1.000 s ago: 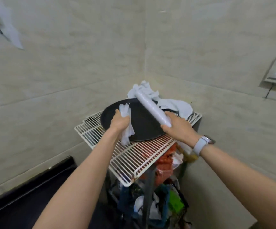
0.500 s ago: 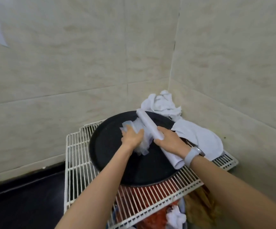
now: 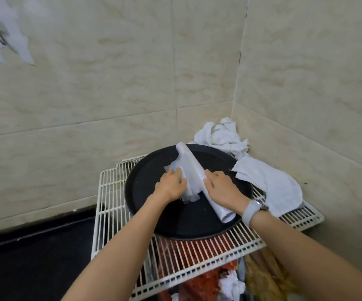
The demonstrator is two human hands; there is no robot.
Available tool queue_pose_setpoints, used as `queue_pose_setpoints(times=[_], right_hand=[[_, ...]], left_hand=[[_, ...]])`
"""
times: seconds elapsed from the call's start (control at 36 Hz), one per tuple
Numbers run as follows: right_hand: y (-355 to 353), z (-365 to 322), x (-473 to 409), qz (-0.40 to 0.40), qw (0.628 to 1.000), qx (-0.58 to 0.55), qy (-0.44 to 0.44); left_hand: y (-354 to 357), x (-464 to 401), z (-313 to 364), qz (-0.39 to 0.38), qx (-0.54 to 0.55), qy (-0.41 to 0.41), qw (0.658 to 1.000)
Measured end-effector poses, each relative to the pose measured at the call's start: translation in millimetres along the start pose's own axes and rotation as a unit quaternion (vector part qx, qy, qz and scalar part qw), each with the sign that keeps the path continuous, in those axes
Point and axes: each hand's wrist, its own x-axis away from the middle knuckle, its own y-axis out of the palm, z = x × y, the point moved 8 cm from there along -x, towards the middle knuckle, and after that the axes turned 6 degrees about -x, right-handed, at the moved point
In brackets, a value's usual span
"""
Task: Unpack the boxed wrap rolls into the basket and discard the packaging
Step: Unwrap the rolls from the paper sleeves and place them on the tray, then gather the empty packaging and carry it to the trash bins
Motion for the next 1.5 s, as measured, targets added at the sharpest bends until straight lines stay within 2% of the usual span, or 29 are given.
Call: queue_pose_setpoints(times=[0.17,0.33,0.42,0.5,0.58,0.81,1.0,1.14,1.25,1.36,1.5], right_hand=[[-25,-31,13,0.047,0.998,-0.002,-0.046],[-25,-111,41,0.085,0.986,-0.054,-0.132],[2,-164,66,0.058,0.977,-0.08,-0.19],[50,-226,94,0.01,0.964,-0.09,-0.25],[114,-291,130,-0.034,0.95,-0.1,-0.293],[336,-436,299,-0.265,0.884,-0.068,-0.379],[493,-528,454,-0.398,0.803,-0.015,-0.443],[562,-590,527,-0.45,0.746,0.015,-0.491],[611,-635,566,-0.477,0.711,0.032,-0.515],[664,-688,587,-0.498,0.685,0.041,-0.53],[731,-776,593,-0.515,0.673,0.031,-0.53]], left_hand=[[-29,12,-6,0.037,-0.005,0.006,0.999],[-85,58,-46,0.172,-0.003,0.03,0.985],[-110,115,-85,0.234,0.02,0.019,0.972],[-125,189,-150,0.289,0.022,-0.034,0.956],[-127,276,-230,0.321,0.012,-0.126,0.938],[-79,559,-433,0.307,0.008,-0.375,0.875],[-28,782,-535,0.281,0.053,-0.548,0.786],[-12,882,-580,0.304,0.093,-0.616,0.721],[3,931,-621,0.306,0.125,-0.648,0.686],[3,964,-679,0.305,0.132,-0.664,0.67],[-33,998,-783,0.304,0.124,-0.679,0.657]])
